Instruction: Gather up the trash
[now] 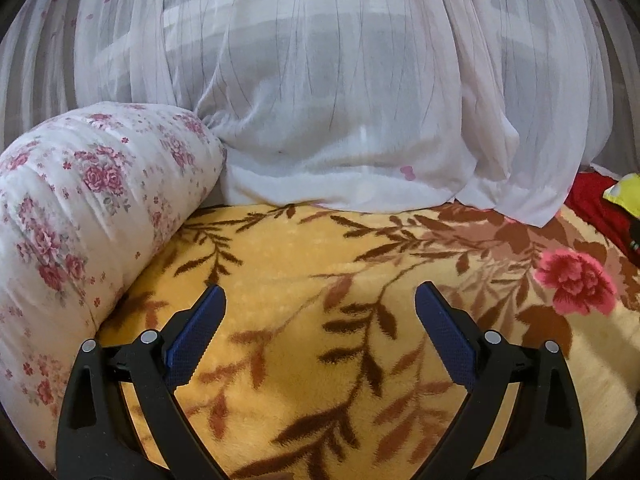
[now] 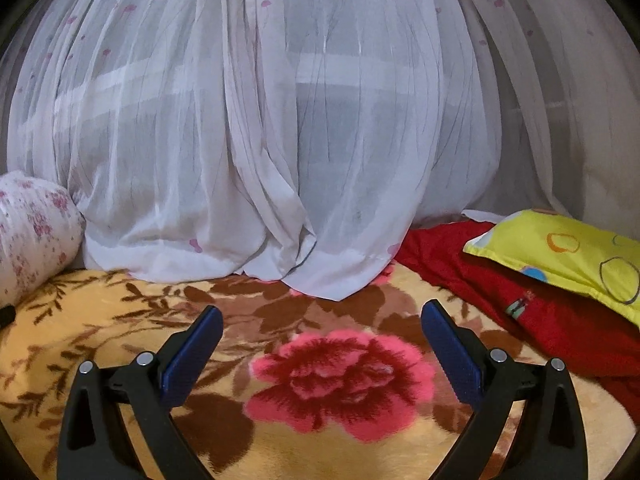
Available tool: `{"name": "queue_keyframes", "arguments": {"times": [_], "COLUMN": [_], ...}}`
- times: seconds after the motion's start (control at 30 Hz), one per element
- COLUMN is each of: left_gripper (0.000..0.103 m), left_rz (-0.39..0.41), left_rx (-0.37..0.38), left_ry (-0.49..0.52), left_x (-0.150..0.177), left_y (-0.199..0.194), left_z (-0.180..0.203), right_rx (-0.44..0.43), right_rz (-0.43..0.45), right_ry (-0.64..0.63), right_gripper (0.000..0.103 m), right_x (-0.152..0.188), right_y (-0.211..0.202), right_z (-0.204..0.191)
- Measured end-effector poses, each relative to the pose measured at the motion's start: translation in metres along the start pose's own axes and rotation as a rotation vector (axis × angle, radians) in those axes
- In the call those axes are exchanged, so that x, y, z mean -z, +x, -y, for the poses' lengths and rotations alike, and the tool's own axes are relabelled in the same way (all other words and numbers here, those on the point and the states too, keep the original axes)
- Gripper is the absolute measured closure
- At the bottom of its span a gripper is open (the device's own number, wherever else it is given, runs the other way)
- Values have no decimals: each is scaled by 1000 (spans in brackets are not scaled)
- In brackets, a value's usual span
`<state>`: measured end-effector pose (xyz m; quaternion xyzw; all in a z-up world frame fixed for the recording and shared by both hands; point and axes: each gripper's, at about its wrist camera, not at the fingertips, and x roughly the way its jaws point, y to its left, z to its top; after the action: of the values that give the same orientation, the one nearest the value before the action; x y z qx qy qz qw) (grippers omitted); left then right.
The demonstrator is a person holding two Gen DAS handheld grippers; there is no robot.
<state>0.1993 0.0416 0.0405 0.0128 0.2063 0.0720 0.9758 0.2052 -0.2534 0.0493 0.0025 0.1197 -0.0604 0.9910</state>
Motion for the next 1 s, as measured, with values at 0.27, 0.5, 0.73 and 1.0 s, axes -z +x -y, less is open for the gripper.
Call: {"name": "queue_keyframes", "arguments": {"times": [0.27, 0.5, 0.73, 1.0], "left_gripper": [10, 10, 10, 10], "left_rz": [-19, -32, -47, -53], "left_rx": [-9, -21, -34, -35], "left_ry": [-19, -40, -36, -48], "left_x": [2, 4, 6, 7], "left_y": [4, 7, 10, 13], "left_z": [-5, -13, -16, -21], "right_rx": [-9, -12, -11, -14], "right_rz": [-10, -15, -22, -30], "right_ry": [-24, -18, -30, -31], "right_gripper": [5, 5, 5, 5], "right_x": [3, 3, 3, 4], "right_y": [1, 0, 1, 2], "right_z": [-5, -6, -8, -9]}}
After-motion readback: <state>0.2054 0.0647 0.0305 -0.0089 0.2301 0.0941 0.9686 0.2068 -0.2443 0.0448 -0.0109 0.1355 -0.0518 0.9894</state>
